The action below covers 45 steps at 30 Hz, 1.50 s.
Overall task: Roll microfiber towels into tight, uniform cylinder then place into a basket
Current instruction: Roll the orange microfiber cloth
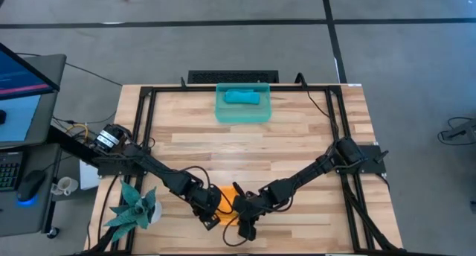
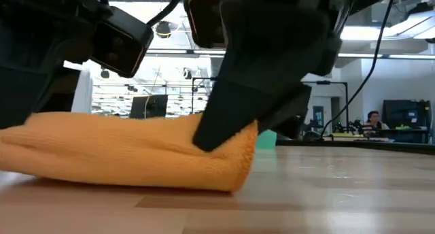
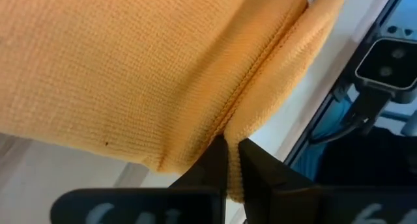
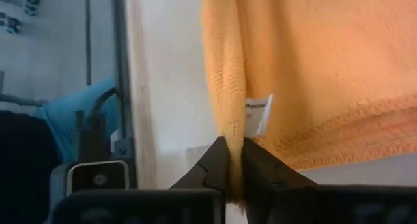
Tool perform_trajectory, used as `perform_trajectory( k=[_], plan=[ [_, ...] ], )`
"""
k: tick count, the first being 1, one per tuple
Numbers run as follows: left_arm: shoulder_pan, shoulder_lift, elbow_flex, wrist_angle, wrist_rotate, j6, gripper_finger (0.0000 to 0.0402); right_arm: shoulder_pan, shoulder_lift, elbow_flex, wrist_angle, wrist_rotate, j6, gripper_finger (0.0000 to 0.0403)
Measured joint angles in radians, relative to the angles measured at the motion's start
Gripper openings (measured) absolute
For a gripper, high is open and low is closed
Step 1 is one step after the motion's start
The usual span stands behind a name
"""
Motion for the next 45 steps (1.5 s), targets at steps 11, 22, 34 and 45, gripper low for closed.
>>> perform_trajectory(
  k=[11,22,34,45],
  plan=[
    [-0.004,0.001,-0.003,-0.118,0.026,0.108,0.0014,-0.015,0.0,-0.002,-0.012,-0.035,-0.02,0.0129],
    [-0.002,0.0,-0.002,-0.121,-0.007,0.156,0.0014,-0.006,-0.002,0.002,0.241,-0.044,-0.521,0.0153],
    [-0.001,-0.001,0.0,-0.115,-0.028,0.156,0.0015,-0.004,0.059,0.004,0.269,0.02,-0.56,0.0117],
    [0.011,-0.002,0.001,-0.11,-0.051,0.179,0.0015,-0.001,0.086,0.0,0.201,0.101,-0.517,0.0093]
  ],
)
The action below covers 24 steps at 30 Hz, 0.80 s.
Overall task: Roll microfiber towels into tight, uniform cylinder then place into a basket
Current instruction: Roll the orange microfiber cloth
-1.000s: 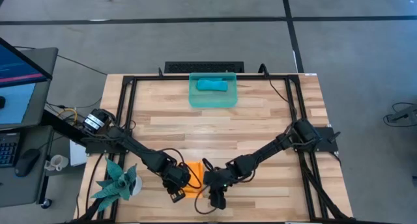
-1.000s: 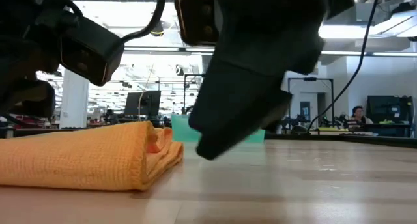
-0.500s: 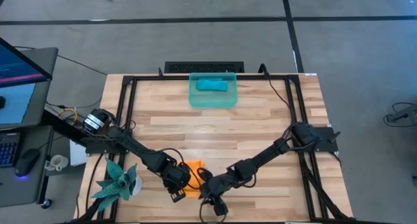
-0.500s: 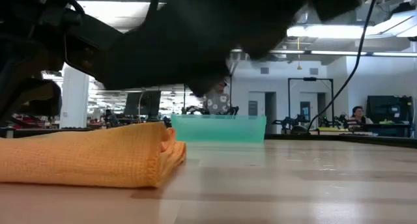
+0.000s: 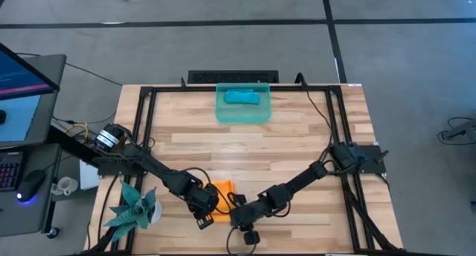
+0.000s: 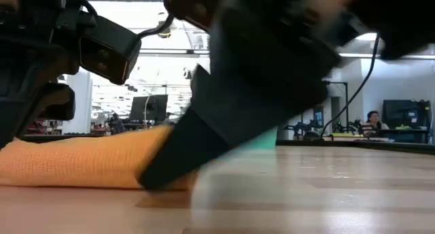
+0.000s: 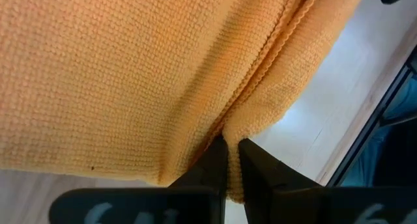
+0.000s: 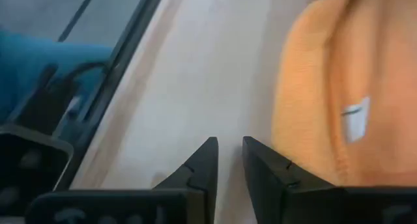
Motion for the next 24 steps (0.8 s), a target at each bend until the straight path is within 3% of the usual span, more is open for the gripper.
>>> perform_trajectory(
  k=[15,24],
  plan=[
    [0.0,-0.002,0.0,-0.005,0.005,0.021,0.0015,-0.032,-0.002,0.001,0.021,0.199,0.147,0.0065],
    [0.0,-0.002,0.0,-0.004,0.006,0.028,0.0015,-0.066,-0.002,0.001,0.029,0.226,0.337,0.0065]
  ],
)
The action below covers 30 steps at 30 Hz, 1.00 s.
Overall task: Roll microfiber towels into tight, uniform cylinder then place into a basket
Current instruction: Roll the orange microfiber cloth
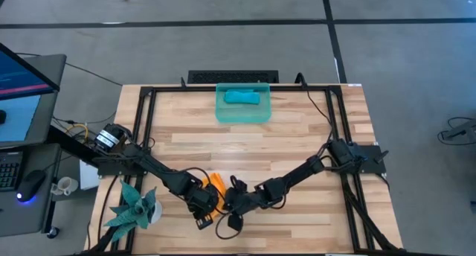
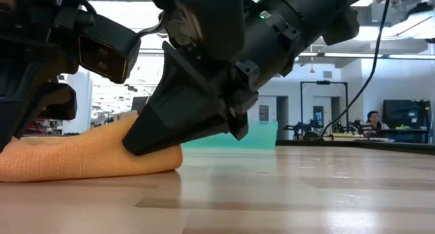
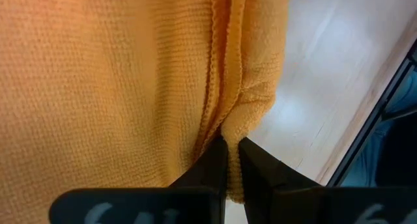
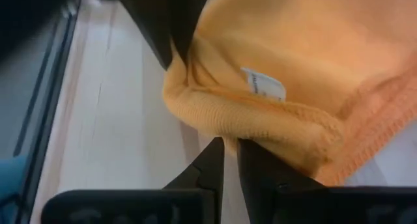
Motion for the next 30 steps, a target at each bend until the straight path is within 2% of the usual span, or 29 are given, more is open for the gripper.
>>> perform_trajectory(
  k=[4,11,17,22,26,30],
  plan=[
    [0.0,0.0,0.0,0.0,0.0,0.01,0.0015,0.002,0.0,0.0,0.049,0.001,0.0,0.0065],
    [0.0,0.0,0.0,-0.004,0.001,0.03,0.0015,0.0,-0.001,0.001,0.022,0.018,0.077,0.0065],
    [0.0,0.001,0.001,-0.044,0.009,0.058,0.0015,0.018,-0.002,0.001,-0.063,-0.106,0.073,0.0065],
    [-0.006,0.001,0.002,-0.146,0.019,0.159,0.0015,0.051,-0.047,0.001,-0.089,-0.136,-0.077,0.0065],
    [-0.007,0.001,0.002,-0.169,0.025,0.288,0.0015,0.076,-0.144,0.001,-0.187,-0.132,-0.24,0.0065],
    [-0.008,0.001,0.002,-0.172,0.013,0.393,0.0015,0.114,-0.244,0.002,-0.26,-0.054,-0.442,0.0065]
  ],
)
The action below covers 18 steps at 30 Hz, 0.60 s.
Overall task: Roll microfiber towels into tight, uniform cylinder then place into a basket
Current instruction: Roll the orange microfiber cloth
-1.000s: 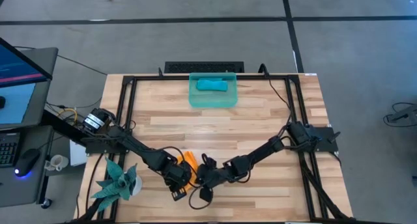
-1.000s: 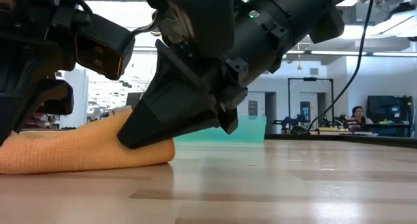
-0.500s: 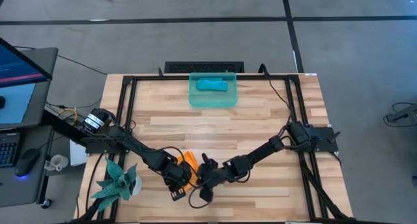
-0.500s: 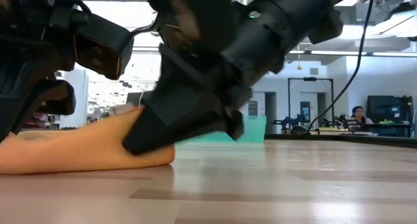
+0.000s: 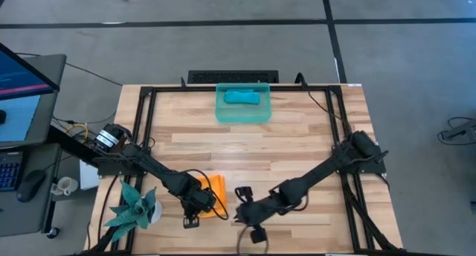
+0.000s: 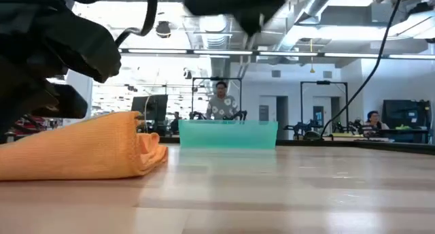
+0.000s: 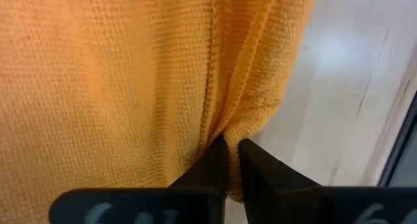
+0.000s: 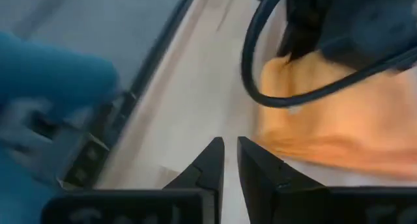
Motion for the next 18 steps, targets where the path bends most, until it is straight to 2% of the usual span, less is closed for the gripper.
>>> perform_trajectory(
  k=[3,7,13,18],
  plan=[
    [-0.003,0.0,0.001,-0.006,-0.036,0.072,0.0015,0.038,-0.02,0.0,-0.036,0.123,-0.145,0.0065],
    [-0.006,-0.003,0.002,-0.006,-0.107,0.152,0.0015,0.075,0.028,-0.001,-0.053,0.262,-0.202,0.0065],
    [0.001,0.003,0.038,-0.015,-0.208,0.188,0.0015,0.082,0.06,-0.001,-0.038,0.267,-0.198,0.0065],
    [0.015,0.003,0.071,-0.012,-0.223,0.124,0.0015,0.073,0.059,-0.002,-0.017,0.262,-0.232,0.0074]
  ],
)
